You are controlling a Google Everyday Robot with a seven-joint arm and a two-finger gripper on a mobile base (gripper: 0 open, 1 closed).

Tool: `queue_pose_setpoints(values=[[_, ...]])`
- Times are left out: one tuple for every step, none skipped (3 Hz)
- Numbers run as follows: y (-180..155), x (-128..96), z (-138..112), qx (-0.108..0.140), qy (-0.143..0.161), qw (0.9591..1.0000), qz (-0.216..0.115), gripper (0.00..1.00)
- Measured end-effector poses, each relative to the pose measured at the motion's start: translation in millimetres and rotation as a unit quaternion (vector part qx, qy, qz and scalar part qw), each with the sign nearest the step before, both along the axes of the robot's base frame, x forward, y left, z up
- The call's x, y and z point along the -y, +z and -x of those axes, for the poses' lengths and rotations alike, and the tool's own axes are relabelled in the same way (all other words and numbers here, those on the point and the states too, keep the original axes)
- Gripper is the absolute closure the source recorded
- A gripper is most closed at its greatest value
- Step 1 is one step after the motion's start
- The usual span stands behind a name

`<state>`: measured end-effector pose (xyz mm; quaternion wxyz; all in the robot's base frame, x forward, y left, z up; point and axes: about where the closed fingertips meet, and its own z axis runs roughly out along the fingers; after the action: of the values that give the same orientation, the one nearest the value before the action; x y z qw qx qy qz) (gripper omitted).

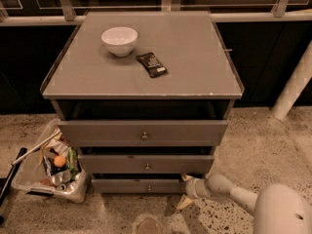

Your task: Open bottom drawer

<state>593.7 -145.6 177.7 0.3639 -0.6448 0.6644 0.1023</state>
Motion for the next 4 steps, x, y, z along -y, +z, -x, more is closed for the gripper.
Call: queue_pose_setpoints(values=[[-5.5,7.3,-11.0,0.006,-0.004,1.0,0.005,0.0],[-5.5,8.1,-12.4,0.007,-0.005,0.9999,0.005,0.17],[-5.5,8.0,-12.4,0.007,-0.005,0.9999,0.005,0.41],[-5.5,8.0,-12.4,0.007,-0.005,0.9999,0.005,0.63]])
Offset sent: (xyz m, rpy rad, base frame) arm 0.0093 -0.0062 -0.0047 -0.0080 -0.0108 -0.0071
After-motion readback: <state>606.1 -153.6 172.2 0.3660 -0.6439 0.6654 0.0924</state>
